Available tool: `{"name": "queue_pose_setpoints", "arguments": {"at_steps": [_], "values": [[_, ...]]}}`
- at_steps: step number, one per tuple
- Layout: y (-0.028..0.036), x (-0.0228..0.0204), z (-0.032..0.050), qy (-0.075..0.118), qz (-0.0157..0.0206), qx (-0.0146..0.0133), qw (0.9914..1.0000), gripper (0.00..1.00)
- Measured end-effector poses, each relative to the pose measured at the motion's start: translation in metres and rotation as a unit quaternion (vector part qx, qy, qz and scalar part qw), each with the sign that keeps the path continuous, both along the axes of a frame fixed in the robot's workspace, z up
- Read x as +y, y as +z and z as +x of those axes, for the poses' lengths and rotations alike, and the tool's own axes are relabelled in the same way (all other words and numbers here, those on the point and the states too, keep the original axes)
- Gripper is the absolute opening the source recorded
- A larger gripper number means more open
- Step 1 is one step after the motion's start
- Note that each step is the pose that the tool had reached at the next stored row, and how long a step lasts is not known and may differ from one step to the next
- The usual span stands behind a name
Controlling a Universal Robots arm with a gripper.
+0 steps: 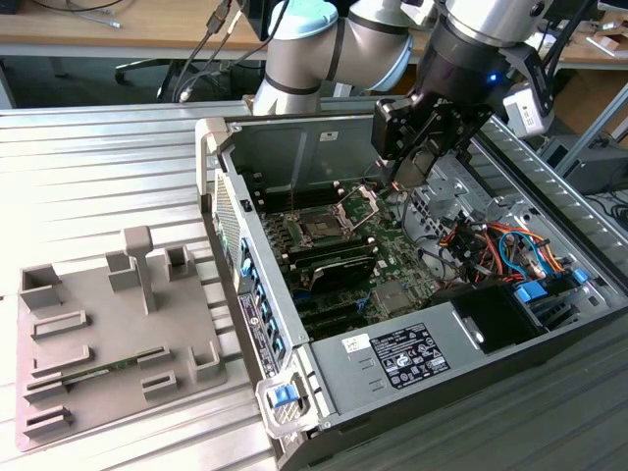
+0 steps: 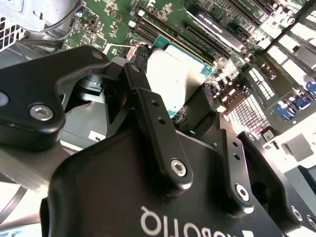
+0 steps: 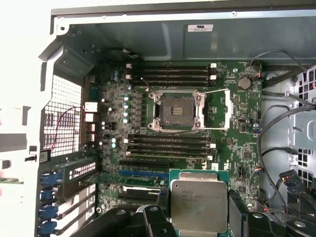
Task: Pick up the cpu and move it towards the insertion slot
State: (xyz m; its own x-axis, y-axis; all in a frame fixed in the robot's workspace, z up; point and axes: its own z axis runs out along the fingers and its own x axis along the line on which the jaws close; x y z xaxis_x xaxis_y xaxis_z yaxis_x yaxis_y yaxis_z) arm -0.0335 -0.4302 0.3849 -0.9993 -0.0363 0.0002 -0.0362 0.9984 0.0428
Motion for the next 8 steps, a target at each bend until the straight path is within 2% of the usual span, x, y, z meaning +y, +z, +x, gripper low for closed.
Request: {"name": "queue_pose_setpoints", "arguments": {"at_steps": [8], "values": [[-0.0014,0.0009,0.0010,0.000,0.0000,0.0000,1.00000,0.55]]}}
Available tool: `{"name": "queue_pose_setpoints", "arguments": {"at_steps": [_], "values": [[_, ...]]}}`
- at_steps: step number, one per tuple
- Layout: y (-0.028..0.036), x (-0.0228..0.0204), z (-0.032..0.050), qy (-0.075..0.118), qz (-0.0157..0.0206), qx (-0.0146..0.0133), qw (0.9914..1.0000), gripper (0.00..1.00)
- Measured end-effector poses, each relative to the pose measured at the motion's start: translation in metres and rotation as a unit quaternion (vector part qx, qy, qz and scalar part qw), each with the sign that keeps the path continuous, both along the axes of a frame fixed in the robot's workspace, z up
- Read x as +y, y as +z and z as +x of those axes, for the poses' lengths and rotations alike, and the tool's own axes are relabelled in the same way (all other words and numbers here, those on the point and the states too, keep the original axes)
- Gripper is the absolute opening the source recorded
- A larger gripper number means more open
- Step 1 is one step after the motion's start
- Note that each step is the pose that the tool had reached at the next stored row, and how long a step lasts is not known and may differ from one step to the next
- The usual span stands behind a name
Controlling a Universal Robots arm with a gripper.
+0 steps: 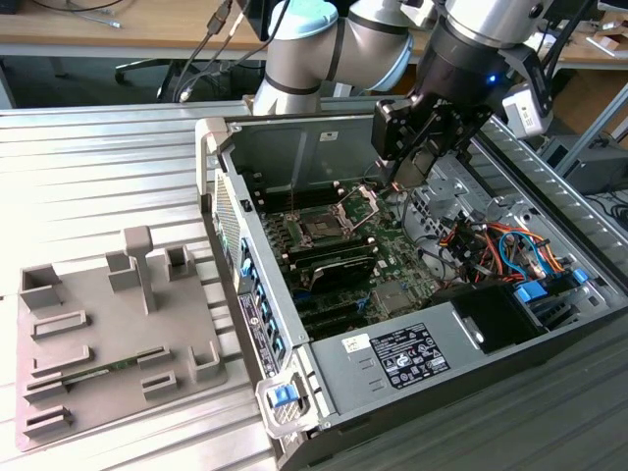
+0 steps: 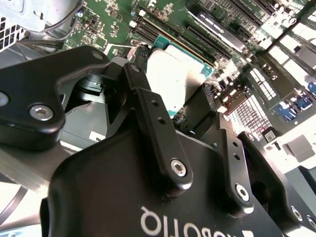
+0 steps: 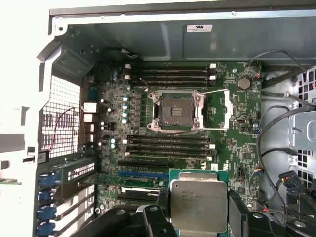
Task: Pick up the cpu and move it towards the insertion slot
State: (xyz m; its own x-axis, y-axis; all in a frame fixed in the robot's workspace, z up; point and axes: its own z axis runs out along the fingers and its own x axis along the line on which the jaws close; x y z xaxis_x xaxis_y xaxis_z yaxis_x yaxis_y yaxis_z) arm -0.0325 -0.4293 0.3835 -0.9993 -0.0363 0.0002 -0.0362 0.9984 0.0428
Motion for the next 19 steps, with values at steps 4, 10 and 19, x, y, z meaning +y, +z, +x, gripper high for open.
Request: {"name": "queue_pose_setpoints", "arguments": {"at_steps": [4,10,19], "values": [[-0.0008,0.0005,0.0006,0.000,0.0000,0.0000,1.00000,0.55],[-0.0016,0.0011,0.0011,0.000,0.0000,0.0000,1.00000,0.55],[-0.0027,0.0027,0.0016,0.000,-0.0001,0.0000,1.00000,0.55]]}}
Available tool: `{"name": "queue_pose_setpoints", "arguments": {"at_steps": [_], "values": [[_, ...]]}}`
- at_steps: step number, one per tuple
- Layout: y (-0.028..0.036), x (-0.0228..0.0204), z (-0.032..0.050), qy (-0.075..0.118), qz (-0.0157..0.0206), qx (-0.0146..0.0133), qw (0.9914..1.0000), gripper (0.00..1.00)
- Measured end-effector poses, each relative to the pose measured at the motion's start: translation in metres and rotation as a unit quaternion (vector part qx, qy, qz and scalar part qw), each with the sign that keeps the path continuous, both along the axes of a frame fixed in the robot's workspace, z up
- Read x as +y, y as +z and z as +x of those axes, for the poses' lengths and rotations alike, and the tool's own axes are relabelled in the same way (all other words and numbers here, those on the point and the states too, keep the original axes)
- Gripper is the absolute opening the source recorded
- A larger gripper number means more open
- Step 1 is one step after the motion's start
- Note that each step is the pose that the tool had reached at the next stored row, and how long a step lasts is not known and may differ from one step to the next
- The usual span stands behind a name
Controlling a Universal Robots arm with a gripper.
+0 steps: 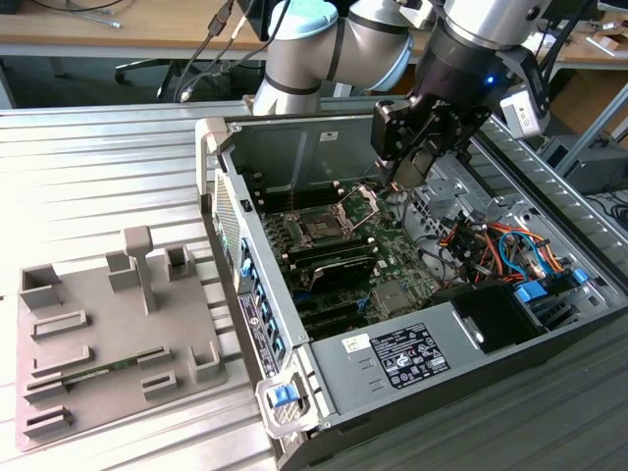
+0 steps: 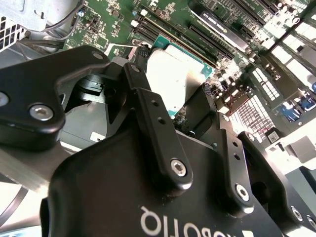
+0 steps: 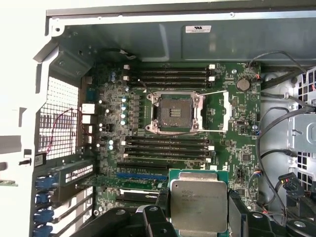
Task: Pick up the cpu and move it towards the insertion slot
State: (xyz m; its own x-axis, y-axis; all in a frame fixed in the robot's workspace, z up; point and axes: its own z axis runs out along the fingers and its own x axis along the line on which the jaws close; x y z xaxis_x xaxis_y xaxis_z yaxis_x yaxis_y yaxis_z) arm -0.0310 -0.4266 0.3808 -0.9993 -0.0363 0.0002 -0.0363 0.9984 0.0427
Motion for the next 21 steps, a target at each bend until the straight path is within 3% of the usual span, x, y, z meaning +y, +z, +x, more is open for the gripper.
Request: {"name": "queue_pose_setpoints", "arguments": {"at_steps": [13,21], "values": [[-0.0018,0.0030,0.0003,0.000,-0.0002,0.0000,1.00000,0.55],[-0.0026,0.0085,0.0003,0.000,-0.0006,0.0000,1.00000,0.55]]}}
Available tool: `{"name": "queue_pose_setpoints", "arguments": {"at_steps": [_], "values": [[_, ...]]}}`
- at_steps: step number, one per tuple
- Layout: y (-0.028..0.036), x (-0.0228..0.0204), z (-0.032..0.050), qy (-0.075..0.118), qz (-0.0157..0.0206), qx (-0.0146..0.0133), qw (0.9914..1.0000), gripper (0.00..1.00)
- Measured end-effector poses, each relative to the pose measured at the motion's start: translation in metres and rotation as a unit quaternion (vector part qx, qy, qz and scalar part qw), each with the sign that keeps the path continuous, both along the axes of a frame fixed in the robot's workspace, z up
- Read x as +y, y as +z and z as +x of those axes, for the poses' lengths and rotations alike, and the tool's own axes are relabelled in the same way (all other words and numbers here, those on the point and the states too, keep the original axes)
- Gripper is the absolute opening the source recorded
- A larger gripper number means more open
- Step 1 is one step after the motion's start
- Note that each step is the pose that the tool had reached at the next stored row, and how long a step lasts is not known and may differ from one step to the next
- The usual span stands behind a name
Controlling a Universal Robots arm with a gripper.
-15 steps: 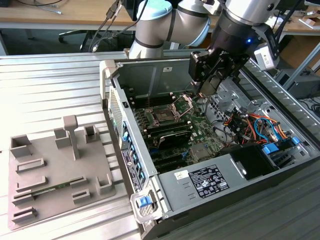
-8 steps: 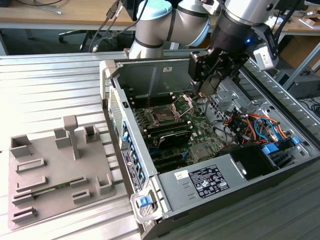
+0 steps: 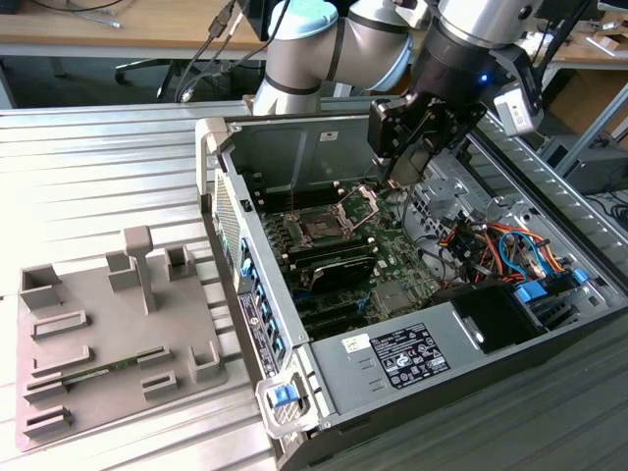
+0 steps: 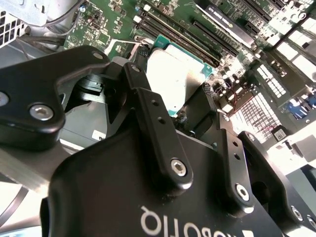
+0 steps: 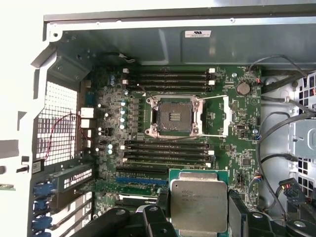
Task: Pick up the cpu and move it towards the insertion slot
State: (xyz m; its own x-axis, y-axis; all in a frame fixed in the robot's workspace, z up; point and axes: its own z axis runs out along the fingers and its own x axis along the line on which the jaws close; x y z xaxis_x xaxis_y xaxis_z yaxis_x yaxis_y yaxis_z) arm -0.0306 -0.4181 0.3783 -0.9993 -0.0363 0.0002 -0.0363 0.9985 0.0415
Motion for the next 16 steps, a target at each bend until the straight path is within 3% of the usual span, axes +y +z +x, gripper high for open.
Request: {"name": "queue_pose_setpoints", "arguments": {"at_steps": [14,16], "values": [[-0.0015,0.0098,0.0000,0.000,-0.0008,0.0000,1.00000,0.55],[-0.0030,0.0173,0.0000,0.000,-0.0015,0.0000,1.00000,0.55]]}}
